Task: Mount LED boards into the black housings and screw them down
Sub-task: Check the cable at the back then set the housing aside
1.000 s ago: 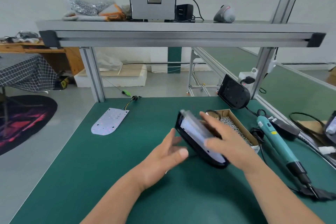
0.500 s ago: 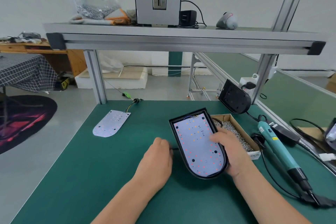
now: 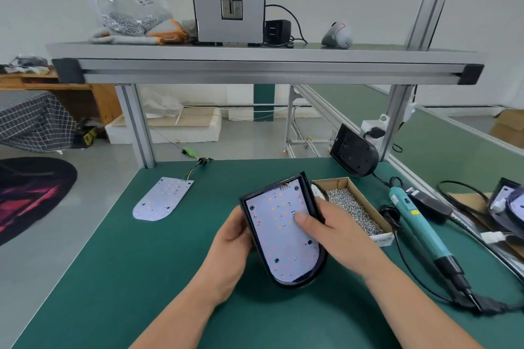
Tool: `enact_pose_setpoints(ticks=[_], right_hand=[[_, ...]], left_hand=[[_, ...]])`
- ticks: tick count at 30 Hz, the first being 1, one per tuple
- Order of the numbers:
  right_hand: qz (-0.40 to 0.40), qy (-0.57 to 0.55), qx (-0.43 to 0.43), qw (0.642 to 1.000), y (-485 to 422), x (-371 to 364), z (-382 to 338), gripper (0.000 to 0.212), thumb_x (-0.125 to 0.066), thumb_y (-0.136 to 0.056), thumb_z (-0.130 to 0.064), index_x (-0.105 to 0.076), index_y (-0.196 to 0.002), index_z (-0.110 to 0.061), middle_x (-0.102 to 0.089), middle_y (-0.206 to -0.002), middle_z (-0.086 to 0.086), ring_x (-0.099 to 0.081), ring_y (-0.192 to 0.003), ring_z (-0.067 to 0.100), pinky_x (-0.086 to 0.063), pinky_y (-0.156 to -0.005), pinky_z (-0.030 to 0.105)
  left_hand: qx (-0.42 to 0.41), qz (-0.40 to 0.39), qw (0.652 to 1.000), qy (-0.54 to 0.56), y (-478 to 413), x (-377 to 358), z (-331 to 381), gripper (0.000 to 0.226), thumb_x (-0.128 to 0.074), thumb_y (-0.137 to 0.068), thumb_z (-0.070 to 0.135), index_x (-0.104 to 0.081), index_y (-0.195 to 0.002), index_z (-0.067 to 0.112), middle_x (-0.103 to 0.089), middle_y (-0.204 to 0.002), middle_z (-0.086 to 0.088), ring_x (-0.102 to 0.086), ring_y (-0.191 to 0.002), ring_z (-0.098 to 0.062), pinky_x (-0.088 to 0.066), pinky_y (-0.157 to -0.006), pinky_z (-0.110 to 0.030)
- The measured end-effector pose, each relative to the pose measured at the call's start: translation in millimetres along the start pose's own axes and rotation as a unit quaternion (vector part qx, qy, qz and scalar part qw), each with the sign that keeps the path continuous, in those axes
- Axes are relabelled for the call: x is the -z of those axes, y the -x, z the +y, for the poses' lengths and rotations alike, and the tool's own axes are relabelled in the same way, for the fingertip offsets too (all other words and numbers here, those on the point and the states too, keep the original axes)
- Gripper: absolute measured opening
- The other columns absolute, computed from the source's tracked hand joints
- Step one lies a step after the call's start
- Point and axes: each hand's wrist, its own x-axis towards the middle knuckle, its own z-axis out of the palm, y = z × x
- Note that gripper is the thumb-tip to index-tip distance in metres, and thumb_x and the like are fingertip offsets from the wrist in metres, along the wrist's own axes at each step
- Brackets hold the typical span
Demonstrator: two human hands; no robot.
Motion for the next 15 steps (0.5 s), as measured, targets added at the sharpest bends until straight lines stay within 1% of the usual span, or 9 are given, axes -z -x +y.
enact_pose_setpoints(ticks=[2,5,7,8,9,11,12,14,15], right_hand=[[0.0,0.021,0.003,1.0,0.0,0.5,0.1,0.038,-0.067,-0.095,-0.054,-0.066,-0.123,-0.028,-0.074,-0.119,-0.009,-0.071,-0.11,0.01,-0.057,-0.096,0.044],[-0.003,0.016,0.003,1.0,0.1,1.1,0.7,0.038,-0.071,-0.094,-0.049,-0.063,-0.126,-0.031,-0.073,-0.121,-0.012,-0.07,-0.11,0.006,-0.056,-0.094,0.035],[-0.018,0.018,0.003,1.0,-0.8,3.6,0.5,0.038,-0.073,-0.096,-0.045,-0.063,-0.129,-0.03,-0.075,-0.122,-0.013,-0.071,-0.112,0.008,-0.057,-0.097,0.04],[-0.026,0.027,0.005,0.999,-1.6,5.5,1.0,0.037,-0.073,-0.095,-0.045,-0.065,-0.128,-0.03,-0.075,-0.12,-0.012,-0.072,-0.111,0.01,-0.057,-0.098,0.043],[-0.034,0.029,0.007,0.999,-1.6,6.9,1.5,0.035,-0.073,-0.094,-0.044,-0.066,-0.125,-0.03,-0.076,-0.117,-0.01,-0.072,-0.109,0.011,-0.057,-0.096,0.044],[-0.053,0.014,0.006,0.998,-1.6,8.5,3.6,0.03,-0.074,-0.093,-0.041,-0.069,-0.12,-0.03,-0.077,-0.111,-0.006,-0.073,-0.103,0.016,-0.058,-0.092,0.045],[-0.057,0.006,0.007,0.998,-1.8,8.9,4.8,0.03,-0.074,-0.093,-0.041,-0.069,-0.12,-0.029,-0.077,-0.111,-0.004,-0.073,-0.104,0.019,-0.058,-0.092,0.047],[-0.061,-0.017,0.011,0.998,-2.0,8.8,5.3,0.034,-0.075,-0.092,-0.04,-0.068,-0.125,-0.032,-0.076,-0.118,-0.002,-0.072,-0.111,0.022,-0.057,-0.096,0.051],[-0.068,-0.035,0.014,0.997,-1.8,9.2,4.1,0.04,-0.076,-0.093,-0.039,-0.065,-0.131,-0.036,-0.073,-0.126,-0.003,-0.07,-0.118,0.02,-0.055,-0.1,0.05]], left_hand=[[0.026,-0.009,0.999,0.021,0.0,0.8,1.6,0.044,-0.05,-0.107,-0.005,-0.077,-0.12,0.028,-0.077,-0.126,-0.01,-0.072,-0.115,-0.032,-0.057,-0.1,-0.053],[0.063,-0.021,0.996,0.056,-0.8,1.0,3.3,0.045,-0.042,-0.107,-0.005,-0.078,-0.119,0.021,-0.075,-0.127,-0.012,-0.072,-0.108,-0.034,-0.057,-0.097,-0.05],[0.085,-0.013,0.993,0.086,-2.6,1.2,4.2,0.031,-0.044,-0.107,0.01,-0.069,-0.123,0.002,-0.064,-0.121,-0.012,-0.055,-0.101,-0.035,-0.046,-0.094,-0.051],[0.09,-0.002,0.991,0.098,-3.6,1.5,4.7,0.034,-0.047,-0.107,0.021,-0.062,-0.123,-0.005,-0.055,-0.119,-0.01,-0.046,-0.102,-0.032,-0.04,-0.093,-0.05],[0.096,0.008,0.99,0.105,-4.1,1.8,5.7,0.039,-0.049,-0.107,0.029,-0.059,-0.121,-0.006,-0.049,-0.116,-0.01,-0.043,-0.098,-0.03,-0.04,-0.091,-0.047],[0.097,0.02,0.989,0.113,-4.7,1.6,8.3,0.039,-0.044,-0.11,0.031,-0.057,-0.122,-0.004,-0.049,-0.099,-0.012,-0.047,-0.079,-0.025,-0.048,-0.076,-0.036],[0.098,0.01,0.989,0.111,-4.1,0.8,9.1,0.042,-0.041,-0.112,0.031,-0.058,-0.121,-0.007,-0.047,-0.088,-0.014,-0.048,-0.07,-0.022,-0.05,-0.067,-0.031],[0.107,-0.01,0.99,0.096,-1.9,-1.2,11.6,0.05,-0.042,-0.113,0.034,-0.057,-0.108,-0.013,-0.036,-0.079,-0.016,-0.041,-0.061,-0.017,-0.046,-0.06,-0.026],[0.11,-0.018,0.99,0.091,-0.7,-2.2,12.9,0.053,-0.046,-0.11,0.038,-0.054,-0.104,-0.014,-0.031,-0.079,-0.015,-0.037,-0.06,-0.018,-0.04,-0.059,-0.027]])
